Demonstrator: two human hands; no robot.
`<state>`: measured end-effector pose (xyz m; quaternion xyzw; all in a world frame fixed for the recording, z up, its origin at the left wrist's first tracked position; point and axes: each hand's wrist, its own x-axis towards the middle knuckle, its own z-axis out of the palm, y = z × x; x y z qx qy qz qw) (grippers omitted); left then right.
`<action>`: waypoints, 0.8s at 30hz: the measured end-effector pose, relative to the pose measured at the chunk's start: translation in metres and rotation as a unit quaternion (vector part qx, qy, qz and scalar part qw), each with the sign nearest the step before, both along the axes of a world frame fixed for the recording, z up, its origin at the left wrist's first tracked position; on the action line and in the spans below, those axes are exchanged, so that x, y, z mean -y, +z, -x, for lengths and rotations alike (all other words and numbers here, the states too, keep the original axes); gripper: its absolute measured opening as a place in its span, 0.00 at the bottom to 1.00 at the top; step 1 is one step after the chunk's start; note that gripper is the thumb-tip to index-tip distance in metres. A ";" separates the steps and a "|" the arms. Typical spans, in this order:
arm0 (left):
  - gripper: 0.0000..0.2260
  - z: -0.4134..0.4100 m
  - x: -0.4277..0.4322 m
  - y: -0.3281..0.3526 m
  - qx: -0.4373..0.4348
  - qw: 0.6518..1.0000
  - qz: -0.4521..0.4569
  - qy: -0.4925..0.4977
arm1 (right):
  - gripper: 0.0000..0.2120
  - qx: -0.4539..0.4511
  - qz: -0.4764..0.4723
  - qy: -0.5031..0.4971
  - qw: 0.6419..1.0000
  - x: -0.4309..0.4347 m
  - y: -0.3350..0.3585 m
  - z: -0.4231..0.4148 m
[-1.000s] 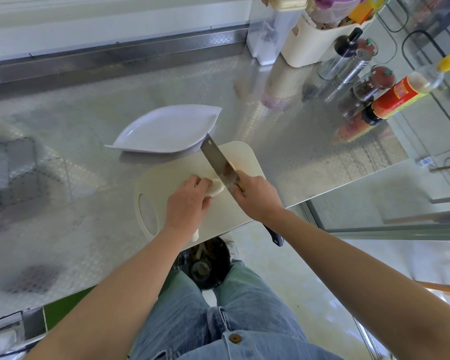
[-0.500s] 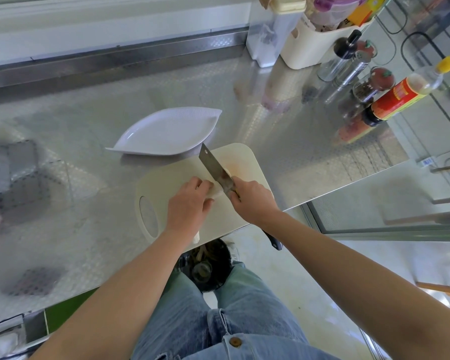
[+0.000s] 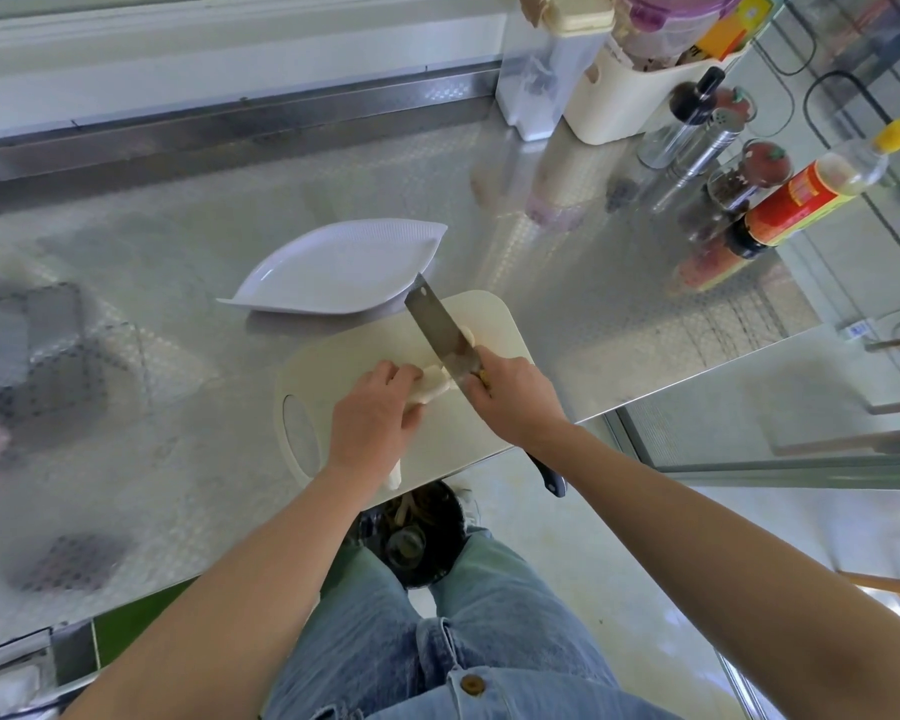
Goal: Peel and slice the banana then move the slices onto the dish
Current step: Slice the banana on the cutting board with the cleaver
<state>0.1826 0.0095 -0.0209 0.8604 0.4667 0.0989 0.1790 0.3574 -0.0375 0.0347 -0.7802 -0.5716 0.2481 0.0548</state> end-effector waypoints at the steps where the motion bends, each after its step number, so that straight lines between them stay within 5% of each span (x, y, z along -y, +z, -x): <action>1: 0.13 0.000 0.000 0.000 -0.002 1.000 0.001 -0.001 | 0.07 0.002 -0.002 0.004 1.000 -0.001 0.003 -0.001; 24: 0.14 -0.004 -0.001 0.001 0.007 0.999 0.043 0.017 | 0.07 -0.002 0.036 0.006 0.999 0.003 -0.019 0.009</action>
